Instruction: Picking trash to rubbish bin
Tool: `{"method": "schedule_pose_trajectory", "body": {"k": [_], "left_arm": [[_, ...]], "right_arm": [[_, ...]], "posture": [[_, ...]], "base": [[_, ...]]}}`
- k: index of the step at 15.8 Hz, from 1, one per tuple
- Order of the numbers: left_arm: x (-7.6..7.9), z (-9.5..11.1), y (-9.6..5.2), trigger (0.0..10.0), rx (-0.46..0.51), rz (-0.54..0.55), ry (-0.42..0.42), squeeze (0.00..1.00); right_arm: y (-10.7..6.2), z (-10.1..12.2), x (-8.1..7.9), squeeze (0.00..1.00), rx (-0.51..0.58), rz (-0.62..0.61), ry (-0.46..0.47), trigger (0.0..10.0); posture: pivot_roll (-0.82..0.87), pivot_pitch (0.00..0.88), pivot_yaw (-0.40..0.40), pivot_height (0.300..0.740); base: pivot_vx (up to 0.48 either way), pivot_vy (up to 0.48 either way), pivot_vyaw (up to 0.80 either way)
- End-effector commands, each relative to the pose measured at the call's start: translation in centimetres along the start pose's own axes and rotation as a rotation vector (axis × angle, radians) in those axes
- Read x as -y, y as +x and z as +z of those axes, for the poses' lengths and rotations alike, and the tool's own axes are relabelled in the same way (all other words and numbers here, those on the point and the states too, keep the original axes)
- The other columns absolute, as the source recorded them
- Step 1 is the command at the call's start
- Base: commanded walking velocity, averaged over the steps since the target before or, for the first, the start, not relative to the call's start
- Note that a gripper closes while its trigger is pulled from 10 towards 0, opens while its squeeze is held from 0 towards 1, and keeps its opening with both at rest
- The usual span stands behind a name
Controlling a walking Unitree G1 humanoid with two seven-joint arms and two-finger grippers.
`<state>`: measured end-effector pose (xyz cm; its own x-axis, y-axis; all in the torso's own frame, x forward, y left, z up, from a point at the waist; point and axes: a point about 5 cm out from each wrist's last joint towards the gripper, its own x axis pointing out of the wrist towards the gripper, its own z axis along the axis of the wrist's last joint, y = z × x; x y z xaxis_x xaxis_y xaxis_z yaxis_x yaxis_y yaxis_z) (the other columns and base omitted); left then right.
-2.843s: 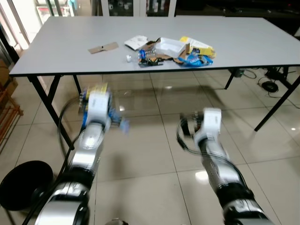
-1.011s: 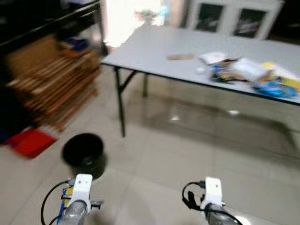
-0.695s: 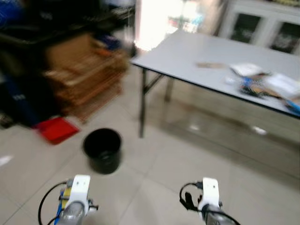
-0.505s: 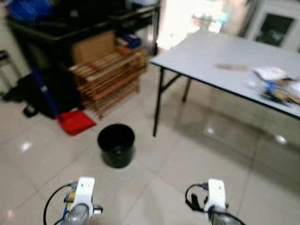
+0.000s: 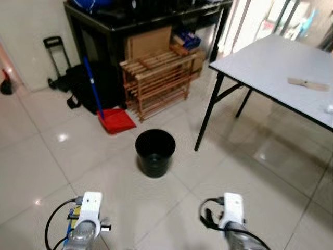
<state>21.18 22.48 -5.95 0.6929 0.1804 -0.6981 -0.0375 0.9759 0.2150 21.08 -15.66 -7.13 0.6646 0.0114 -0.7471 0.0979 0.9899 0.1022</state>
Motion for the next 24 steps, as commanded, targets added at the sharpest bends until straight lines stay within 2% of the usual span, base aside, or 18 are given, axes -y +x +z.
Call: {"method": "schedule_pose_trajectory", "body": {"k": [1, 5, 24], "left_arm": [[0.58, 0.12, 0.04, 10.0, 0.0, -0.01, 0.003, 0.0], [0.05, 0.04, 0.06, 10.0, -0.014, 0.031, 0.013, 0.0], [-0.35, -0.19, 0.03, 10.0, -0.029, 0.043, 0.005, 0.0]], "right_arm": [[-0.17, -0.25, 1.14, 0.0, -0.002, -0.032, 0.017, 10.0], [-0.1, -0.06, 0.94, 0.0, 0.001, -0.019, 0.014, 10.0], [-0.12, -0.23, 0.55, 0.0, 0.002, 0.008, 0.034, 10.0]], "posture": [[0.0, 0.046, -0.039, 0.74], [0.0, 0.049, -0.04, 0.74], [0.0, 0.055, -0.04, 0.74]], "base": [[0.0, 0.0, 0.0], [0.156, 0.0, 0.0], [0.33, 0.0, 0.0]]}}
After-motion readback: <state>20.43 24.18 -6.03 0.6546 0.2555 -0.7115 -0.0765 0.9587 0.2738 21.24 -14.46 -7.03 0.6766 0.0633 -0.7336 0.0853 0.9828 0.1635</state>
